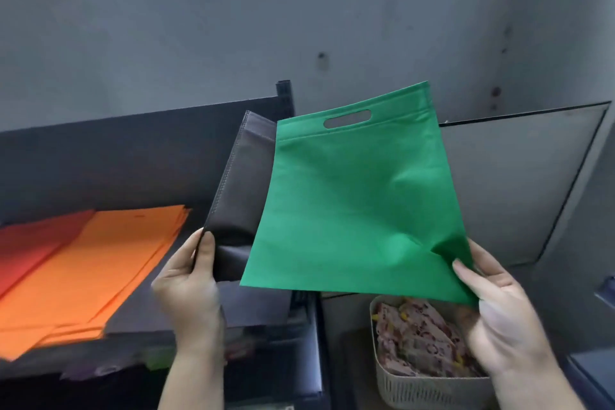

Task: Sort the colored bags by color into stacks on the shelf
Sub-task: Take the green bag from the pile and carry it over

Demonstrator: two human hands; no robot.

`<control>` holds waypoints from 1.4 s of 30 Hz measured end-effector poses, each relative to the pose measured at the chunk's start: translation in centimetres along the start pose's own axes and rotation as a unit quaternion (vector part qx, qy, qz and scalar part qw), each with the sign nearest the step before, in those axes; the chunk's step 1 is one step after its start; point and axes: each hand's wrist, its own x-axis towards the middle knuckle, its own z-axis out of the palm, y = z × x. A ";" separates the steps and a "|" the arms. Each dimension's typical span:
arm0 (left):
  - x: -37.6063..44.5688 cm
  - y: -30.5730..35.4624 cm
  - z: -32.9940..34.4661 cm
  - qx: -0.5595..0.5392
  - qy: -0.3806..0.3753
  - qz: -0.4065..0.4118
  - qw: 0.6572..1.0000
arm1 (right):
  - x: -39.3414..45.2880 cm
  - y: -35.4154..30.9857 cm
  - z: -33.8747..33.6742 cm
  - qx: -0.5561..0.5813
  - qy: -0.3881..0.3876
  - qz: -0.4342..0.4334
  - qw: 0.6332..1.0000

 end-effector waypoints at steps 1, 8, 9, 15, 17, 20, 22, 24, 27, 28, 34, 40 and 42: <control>0.9 0.0 -1.5 0.008 0.014 -0.006 1.000 | 0.1 1.1 1.1 0.008 -0.005 0.013 1.000; 5.6 -0.8 -8.3 0.130 0.052 -0.024 0.990 | 0.1 7.6 6.4 0.014 -0.023 0.050 0.998; 6.0 -1.0 -8.9 0.153 0.045 -0.027 0.987 | -0.1 8.4 6.9 0.012 -0.028 0.051 0.998; 6.5 -0.3 -11.9 0.324 -0.055 -0.037 0.944 | -1.1 11.7 8.6 -0.005 -0.046 0.052 0.998; 6.0 0.5 -12.3 0.345 -0.113 -0.086 0.928 | -1.3 12.0 9.0 -0.012 -0.053 0.043 0.998; 4.8 1.6 -12.9 0.376 -0.158 -0.142 0.902 | -1.8 12.3 9.3 -0.027 -0.077 0.037 0.996; 3.8 1.9 -13.3 0.410 -0.143 -0.144 0.889 | -2.0 12.2 9.3 -0.036 -0.097 0.045 0.994; 2.9 2.1 -13.9 0.445 -0.103 -0.135 0.879 | -2.3 12.1 9.2 -0.046 -0.109 0.056 0.991; 1.3 2.2 -15.2 0.466 -0.070 -0.156 0.868 | -2.9 12.1 8.9 -0.061 -0.132 0.078 0.986; 0.8 2.2 -15.7 0.452 -0.063 -0.176 0.872 | -3.1 12.1 8.7 -0.059 -0.136 0.087 0.985; -2.9 4.4 -18.1 0.400 0.017 -0.119 0.909 | -4.8 12.8 8.9 -0.059 -0.170 0.128 0.975; -4.9 8.6 -22.7 0.366 0.134 -0.007 0.921 | -8.1 15.5 12.1 -0.053 -0.241 0.159 0.956; -5.2 10.0 -25.3 0.370 0.166 0.010 0.914 | -9.7 17.1 13.6 -0.066 -0.274 0.170 0.944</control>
